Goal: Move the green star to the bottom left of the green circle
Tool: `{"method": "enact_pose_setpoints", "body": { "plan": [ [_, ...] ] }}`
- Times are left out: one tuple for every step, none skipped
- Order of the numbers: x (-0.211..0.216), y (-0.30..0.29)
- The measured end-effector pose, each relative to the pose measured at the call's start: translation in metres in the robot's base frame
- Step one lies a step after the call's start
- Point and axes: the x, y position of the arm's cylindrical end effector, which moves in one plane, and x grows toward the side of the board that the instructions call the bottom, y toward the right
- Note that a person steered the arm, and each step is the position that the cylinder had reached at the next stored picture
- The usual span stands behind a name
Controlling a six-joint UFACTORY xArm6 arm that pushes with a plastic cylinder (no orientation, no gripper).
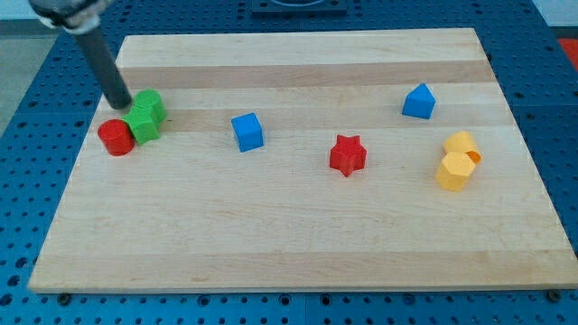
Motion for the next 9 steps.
{"method": "enact_pose_setpoints", "body": {
  "plan": [
    [-0.003, 0.049],
    [0.005, 0.082],
    [0.002, 0.046],
    [-0.001, -0.014],
    [-0.001, -0.052],
    [-0.001, -0.057],
    [0.001, -0.063],
    [0.003, -0.063],
    [0.004, -0.064]
  ]
}}
